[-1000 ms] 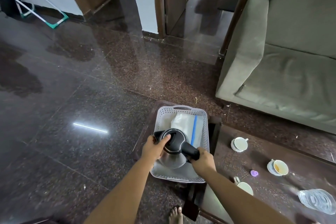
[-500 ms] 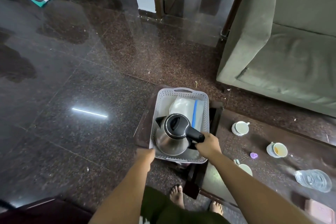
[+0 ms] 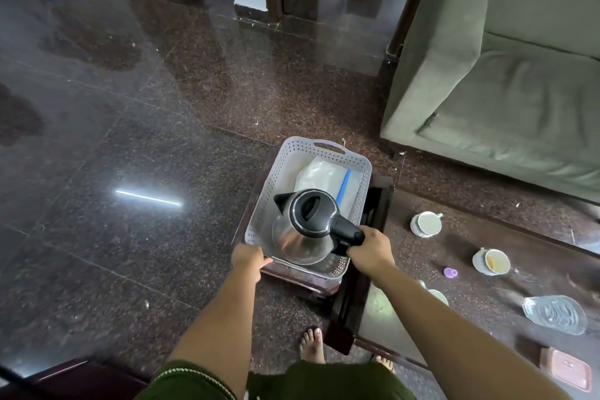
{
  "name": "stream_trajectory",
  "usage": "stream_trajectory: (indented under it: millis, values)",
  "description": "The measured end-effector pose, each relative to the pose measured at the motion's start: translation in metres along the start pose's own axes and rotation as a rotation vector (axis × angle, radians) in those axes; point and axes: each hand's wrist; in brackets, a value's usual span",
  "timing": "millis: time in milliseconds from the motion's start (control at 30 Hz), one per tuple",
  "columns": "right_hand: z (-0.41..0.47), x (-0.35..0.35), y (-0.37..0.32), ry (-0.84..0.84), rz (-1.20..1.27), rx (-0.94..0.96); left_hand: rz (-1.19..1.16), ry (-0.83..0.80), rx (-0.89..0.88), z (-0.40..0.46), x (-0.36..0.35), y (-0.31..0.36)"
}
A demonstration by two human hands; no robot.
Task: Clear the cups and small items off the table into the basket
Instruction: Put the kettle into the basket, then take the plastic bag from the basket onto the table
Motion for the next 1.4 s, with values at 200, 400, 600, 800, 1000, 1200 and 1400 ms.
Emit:
stream_trajectory:
  millis: [200,400,600,800,1000,1200,1400]
  values:
    - [0.015,-0.02,-0.015,-0.078,-0.104,0.03,-1.02,0.043,0.217,0.025,-0.002,-0.004]
    - [0.019,-0.001,-0.019,-0.286,-0.351,0.071,-0.711,0.364,0.128,0.012,0.011,0.014]
    - [0.071,0.033,-0.044,-0.047,0.043,0.034,-0.634,0.775,-0.605,-0.036,0.045,0.068]
    - [0.114,-0.021,-0.039,-0.251,-0.142,-0.115,0.057,0.659,-0.892,-0.051,0.04,0.1]
    - [0.14,-0.042,-0.046,-0.121,-0.156,-0.202,0.174,0.664,-0.877,-0.024,0.028,0.101]
    - [0.143,-0.049,-0.045,-0.066,0.086,-0.268,0.163,0.624,-0.844,-0.017,0.017,0.095]
    - [0.14,-0.023,-0.055,0.15,0.295,-0.155,0.151,0.599,-0.8,-0.017,0.024,0.096]
Point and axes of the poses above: each hand's wrist, its own z-axis towards the middle knuckle, its own x-axis out of the back of the hand, y = z × x, and after that the axes turned 8 degrees about -x, right-handed
